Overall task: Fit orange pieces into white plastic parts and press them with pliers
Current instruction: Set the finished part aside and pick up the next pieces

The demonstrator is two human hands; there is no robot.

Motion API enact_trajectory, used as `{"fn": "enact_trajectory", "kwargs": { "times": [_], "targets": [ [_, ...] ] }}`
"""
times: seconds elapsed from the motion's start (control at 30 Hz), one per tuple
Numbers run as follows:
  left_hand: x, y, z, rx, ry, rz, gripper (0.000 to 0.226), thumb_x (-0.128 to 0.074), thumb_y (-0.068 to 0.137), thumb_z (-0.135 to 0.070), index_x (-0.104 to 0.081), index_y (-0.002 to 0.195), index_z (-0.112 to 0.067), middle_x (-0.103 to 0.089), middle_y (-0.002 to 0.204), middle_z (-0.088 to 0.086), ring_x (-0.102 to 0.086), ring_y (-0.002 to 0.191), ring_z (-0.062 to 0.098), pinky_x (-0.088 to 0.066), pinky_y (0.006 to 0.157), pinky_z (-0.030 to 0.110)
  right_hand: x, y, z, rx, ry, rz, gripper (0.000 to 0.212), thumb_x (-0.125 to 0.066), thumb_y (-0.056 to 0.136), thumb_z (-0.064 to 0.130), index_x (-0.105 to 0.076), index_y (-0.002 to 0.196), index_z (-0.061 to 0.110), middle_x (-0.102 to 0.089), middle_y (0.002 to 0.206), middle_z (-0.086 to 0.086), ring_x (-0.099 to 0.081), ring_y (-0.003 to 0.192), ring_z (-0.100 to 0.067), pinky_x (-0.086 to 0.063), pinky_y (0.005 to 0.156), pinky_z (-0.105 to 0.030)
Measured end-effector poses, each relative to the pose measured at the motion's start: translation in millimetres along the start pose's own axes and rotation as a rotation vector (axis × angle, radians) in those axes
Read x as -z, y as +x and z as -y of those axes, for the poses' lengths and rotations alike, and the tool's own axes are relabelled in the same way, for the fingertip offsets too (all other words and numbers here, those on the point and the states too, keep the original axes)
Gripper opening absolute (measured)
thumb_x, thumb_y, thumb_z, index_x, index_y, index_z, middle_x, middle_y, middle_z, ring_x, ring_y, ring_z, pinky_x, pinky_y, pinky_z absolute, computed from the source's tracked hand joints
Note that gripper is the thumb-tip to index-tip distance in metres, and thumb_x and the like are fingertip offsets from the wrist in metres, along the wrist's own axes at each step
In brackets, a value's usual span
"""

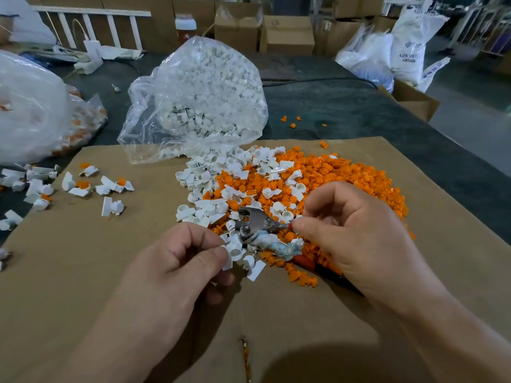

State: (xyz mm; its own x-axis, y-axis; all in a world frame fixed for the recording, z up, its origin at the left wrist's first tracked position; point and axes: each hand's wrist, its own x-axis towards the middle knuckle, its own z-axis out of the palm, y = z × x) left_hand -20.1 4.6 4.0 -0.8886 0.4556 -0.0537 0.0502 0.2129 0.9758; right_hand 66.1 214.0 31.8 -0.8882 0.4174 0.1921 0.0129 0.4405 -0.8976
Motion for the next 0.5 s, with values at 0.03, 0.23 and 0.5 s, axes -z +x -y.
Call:
{"fn": "enact_trajectory", "kwargs": {
  "times": [0.03, 0.23, 0.5],
  "targets": [
    [-0.9, -0.9, -1.2, -0.001, -0.020, 0.003, 0.017, -0.065, 0.090, -0.018, -0.071, 0.076, -0.027, -0.073, 0.069, 0.007, -0.066, 0.057, 0.016, -0.050, 0.051, 0.021, -2.2, -1.1, 0.6, -0.031, 0.111, 0.009, 0.014, -0.075, 0.083, 0.019, -0.064, 0.086, 0.027, -0.057, 0.070, -0.011, -0.039, 0.048, -0.011, -0.036, 0.043, -0.020],
    [-7.6, -5.5, -10.0, 0.076, -0.204, 0.051, 0.006, -0.073, 0.076, -0.023, -0.070, 0.071, -0.020, -0.072, 0.070, 0.017, -0.062, 0.051, 0.024, -0.048, 0.051, 0.032, -8.3, -4.2, 9.2, -0.245, 0.746, 0.169, 0.020, -0.066, 0.083, -0.004, -0.056, 0.090, 0.012, -0.045, 0.064, -0.011, -0.029, 0.035, -0.010, -0.026, 0.033, -0.017],
    [-12.2, -7.2, -20.7, 0.148, -0.422, 0.076, 0.023, -0.074, 0.047, -0.030, -0.070, 0.063, -0.015, -0.065, 0.065, 0.028, -0.054, 0.045, 0.027, -0.046, 0.039, 0.026, -12.6, -1.6, 13.3, -0.393, 1.015, 0.270, 0.020, -0.059, 0.077, 0.007, -0.075, 0.089, 0.008, -0.067, 0.084, -0.018, -0.064, 0.054, -0.021, -0.048, 0.038, -0.023]
  ]
}}
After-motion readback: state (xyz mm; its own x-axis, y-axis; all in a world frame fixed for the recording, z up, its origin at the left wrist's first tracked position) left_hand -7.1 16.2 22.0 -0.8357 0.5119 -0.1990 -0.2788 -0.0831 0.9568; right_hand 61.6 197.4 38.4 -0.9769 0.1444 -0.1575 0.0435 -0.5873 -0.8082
